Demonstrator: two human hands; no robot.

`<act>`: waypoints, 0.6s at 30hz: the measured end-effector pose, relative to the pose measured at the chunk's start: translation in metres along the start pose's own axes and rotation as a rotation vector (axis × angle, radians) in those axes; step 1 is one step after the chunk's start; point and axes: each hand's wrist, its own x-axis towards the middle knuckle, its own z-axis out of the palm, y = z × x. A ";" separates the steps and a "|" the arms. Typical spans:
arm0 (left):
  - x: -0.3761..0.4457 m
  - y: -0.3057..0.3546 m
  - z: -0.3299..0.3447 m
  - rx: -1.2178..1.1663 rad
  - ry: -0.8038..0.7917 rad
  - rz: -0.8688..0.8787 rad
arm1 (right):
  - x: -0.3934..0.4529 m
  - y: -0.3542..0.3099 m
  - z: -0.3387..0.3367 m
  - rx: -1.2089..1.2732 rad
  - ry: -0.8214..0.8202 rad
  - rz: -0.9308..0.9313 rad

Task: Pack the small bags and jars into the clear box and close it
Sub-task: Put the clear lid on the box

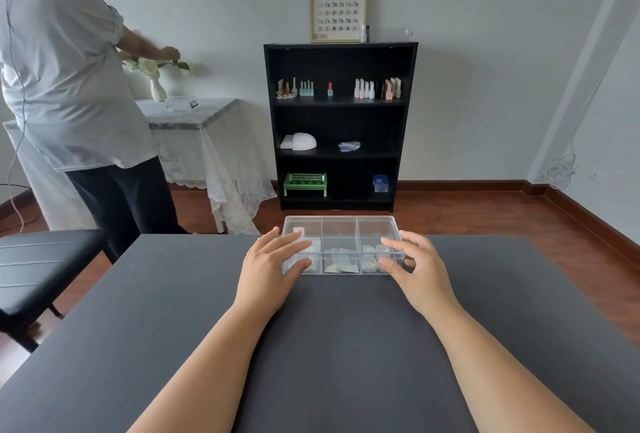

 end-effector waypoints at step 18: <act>0.004 -0.003 0.006 0.001 -0.021 -0.051 | 0.006 0.004 0.005 -0.001 -0.004 0.018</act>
